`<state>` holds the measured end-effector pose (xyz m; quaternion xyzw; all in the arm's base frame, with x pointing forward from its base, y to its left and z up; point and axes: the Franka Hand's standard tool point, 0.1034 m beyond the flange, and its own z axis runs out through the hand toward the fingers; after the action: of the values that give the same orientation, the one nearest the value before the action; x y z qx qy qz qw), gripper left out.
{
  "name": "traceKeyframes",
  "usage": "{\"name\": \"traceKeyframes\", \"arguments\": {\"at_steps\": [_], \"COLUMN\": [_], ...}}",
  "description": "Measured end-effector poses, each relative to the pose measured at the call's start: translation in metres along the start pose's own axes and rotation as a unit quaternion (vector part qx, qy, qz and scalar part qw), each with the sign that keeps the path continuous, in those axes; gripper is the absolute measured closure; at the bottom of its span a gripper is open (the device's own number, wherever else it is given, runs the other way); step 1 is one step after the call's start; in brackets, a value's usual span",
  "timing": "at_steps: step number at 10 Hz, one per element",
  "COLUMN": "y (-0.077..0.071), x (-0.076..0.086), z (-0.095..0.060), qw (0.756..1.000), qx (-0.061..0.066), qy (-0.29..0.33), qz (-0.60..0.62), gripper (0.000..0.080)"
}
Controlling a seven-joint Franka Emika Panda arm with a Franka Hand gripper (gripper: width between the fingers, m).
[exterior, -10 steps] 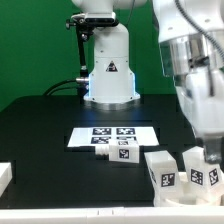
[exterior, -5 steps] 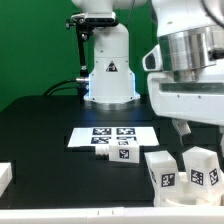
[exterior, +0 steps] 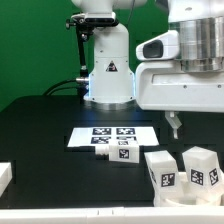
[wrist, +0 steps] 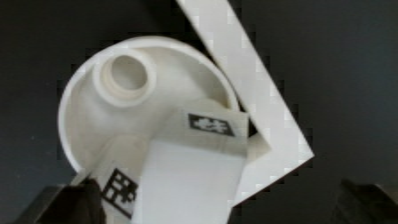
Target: Assemble stool
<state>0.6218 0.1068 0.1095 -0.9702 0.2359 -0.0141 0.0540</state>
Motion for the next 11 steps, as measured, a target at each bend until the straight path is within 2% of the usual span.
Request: {"name": "traceKeyframes", "arguments": {"at_steps": [2, 3, 4, 5, 8, 10, 11], "y": [0.0, -0.002, -0.009, -0.012, -0.007, -0.005, -0.002], "x": [0.0, 0.0, 0.0, 0.0, 0.005, 0.01, 0.011], "z": [0.001, 0.003, 0.008, 0.013, 0.012, 0.017, 0.022], "qw": [0.998, 0.986, 0.969, 0.956, 0.933, 0.894, 0.884], "qx": [-0.001, -0.021, -0.033, -0.037, -0.042, -0.059, -0.061], "qy": [0.0, -0.007, -0.018, -0.023, -0.023, -0.017, -0.021], "qz": [-0.067, -0.168, -0.242, -0.29, -0.356, -0.444, -0.464], "gripper": [0.0151, 0.0151, 0.0151, 0.0151, 0.0151, 0.0151, 0.0151]}}
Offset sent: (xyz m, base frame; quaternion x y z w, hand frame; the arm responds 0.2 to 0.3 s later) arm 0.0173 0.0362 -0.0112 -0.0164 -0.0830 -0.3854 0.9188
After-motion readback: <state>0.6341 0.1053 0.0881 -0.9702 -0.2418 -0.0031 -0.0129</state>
